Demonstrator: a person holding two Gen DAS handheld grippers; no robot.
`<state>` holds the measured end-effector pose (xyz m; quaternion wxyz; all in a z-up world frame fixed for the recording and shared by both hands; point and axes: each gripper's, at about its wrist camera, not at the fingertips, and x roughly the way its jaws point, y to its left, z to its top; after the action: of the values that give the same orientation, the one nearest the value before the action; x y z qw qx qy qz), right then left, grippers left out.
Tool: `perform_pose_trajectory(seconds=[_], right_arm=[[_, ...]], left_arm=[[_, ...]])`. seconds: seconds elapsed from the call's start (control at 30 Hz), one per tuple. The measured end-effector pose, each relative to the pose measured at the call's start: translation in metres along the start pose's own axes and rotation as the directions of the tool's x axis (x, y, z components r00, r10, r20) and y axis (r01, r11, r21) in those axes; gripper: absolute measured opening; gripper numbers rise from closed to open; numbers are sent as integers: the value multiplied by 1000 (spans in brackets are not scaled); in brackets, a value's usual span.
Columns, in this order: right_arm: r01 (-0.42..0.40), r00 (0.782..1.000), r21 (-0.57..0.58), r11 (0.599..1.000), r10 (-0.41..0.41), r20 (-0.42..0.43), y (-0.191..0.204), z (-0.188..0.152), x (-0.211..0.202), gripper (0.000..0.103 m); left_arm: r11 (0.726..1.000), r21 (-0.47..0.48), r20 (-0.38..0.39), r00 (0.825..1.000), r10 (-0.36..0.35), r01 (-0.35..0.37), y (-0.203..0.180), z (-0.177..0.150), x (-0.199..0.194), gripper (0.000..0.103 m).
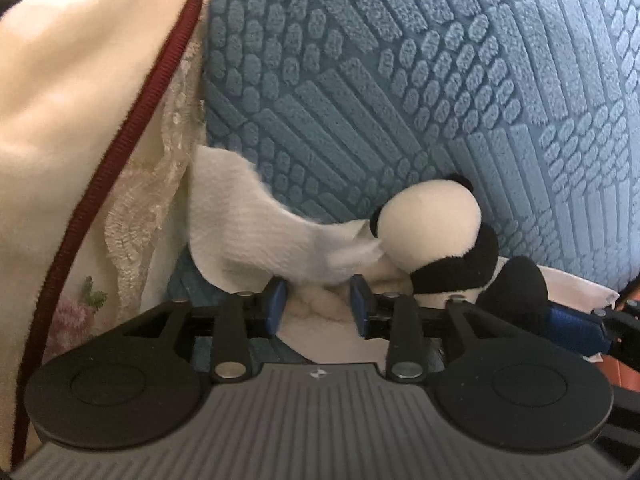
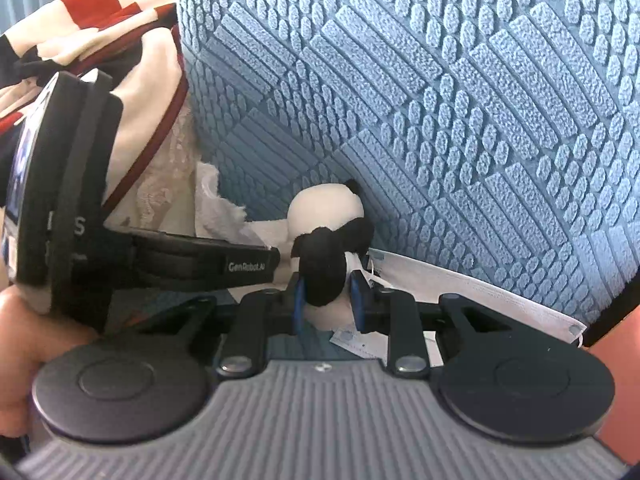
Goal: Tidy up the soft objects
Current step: 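Move both open tools down to the panda plush beside the tissue, then close the left tool on the panda's fuzzy loop tail while the right tool grasps the panda body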
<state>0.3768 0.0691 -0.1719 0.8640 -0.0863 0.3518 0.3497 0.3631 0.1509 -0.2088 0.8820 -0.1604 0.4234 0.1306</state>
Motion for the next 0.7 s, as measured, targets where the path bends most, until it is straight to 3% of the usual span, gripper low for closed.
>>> perform_pose_trajectory(seconds=[0.2,0.33,0.57,0.7], right_arm=[[-5,1000,24,1000,5,7,-10,-2,-9,27],[-6,1000,28,1000,6,0,-16,-3,-13,27],[4,1000,46,999,-4,4,-25,-7,-23,27],[14,1000,53,998,-14,8,-26,-6,-35,26]], left_arm=[[1000,24,-6,1000,15,-15,-14,-6,10,47],[1000,-25,-1,1000,9,-9,-9,-8,10,24],[992,-122,4,999,-43,43,7,-3,3,20],[984,-153,27,996,-85,88,10,12,-23,20]])
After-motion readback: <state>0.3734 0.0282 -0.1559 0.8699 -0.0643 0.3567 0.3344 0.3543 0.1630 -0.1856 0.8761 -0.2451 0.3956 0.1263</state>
